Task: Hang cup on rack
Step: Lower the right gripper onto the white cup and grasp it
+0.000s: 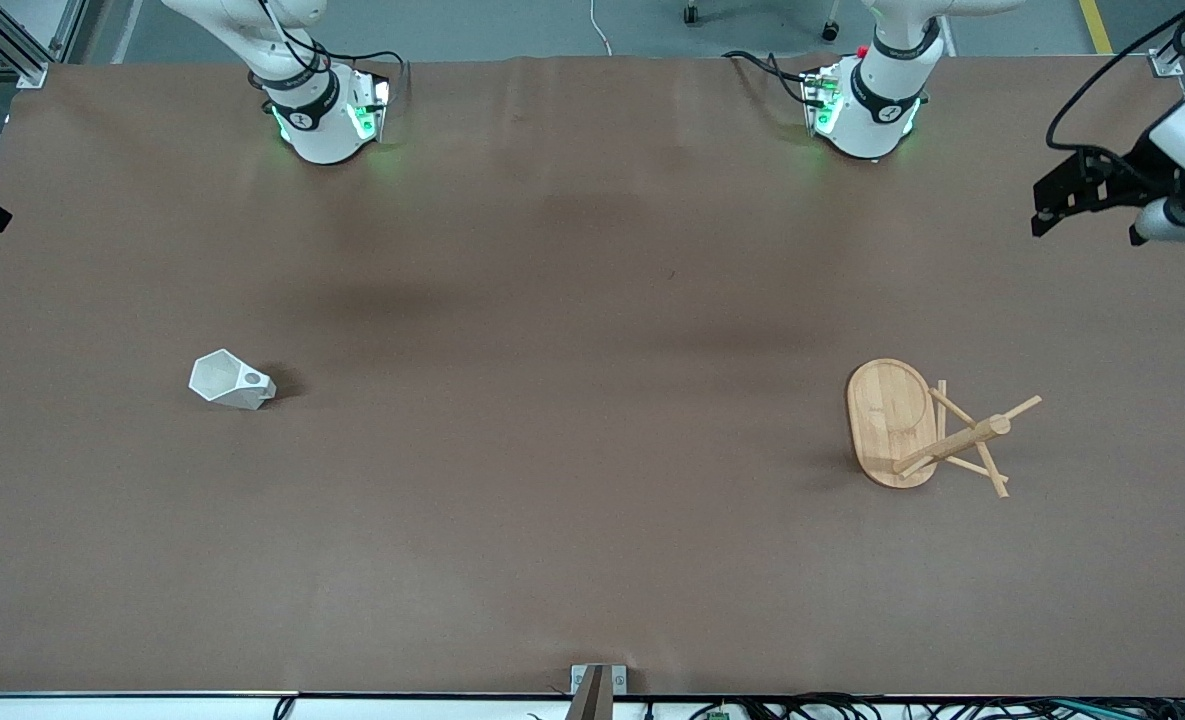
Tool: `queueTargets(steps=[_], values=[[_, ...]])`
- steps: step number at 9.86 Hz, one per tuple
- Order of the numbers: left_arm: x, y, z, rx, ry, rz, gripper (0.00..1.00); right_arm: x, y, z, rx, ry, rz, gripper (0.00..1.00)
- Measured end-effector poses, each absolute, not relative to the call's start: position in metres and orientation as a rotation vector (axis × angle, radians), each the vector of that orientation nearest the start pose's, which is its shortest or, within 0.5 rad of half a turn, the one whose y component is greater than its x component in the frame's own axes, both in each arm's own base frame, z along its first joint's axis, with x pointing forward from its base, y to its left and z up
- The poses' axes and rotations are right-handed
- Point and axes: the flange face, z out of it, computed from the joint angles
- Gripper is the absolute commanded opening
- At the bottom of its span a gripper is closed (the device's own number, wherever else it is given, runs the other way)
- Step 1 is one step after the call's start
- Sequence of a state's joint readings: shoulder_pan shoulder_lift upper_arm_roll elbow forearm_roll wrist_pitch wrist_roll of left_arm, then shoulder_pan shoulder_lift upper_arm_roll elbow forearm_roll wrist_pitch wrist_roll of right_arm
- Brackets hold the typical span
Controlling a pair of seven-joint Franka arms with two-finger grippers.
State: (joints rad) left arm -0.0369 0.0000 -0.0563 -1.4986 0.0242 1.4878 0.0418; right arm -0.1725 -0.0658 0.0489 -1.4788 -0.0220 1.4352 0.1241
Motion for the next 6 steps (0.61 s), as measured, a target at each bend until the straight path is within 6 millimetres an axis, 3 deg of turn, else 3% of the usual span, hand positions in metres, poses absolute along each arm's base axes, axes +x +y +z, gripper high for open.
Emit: queueTargets(steps=[2,3,4,6], values=[[0.552,-0.044,0.652,-3.073,0.199,0.006,1.00,0.516,-0.065,0.679,-3.142,0.393,0.007,1.00],[0.552,-0.042,0.654,-3.070,0.196,0.001,1.00,0.522,-0.065,0.660,-3.142,0.390,0.053,1.00],[0.553,-0.042,0.655,-3.070,0.194,-0.003,1.00,0.533,-0.067,0.631,-3.140,0.388,0.085,1.00],[0.557,-0.042,0.663,-3.071,0.193,-0.037,1.00,0.559,-0.070,0.555,-3.137,0.381,0.108,1.00]])
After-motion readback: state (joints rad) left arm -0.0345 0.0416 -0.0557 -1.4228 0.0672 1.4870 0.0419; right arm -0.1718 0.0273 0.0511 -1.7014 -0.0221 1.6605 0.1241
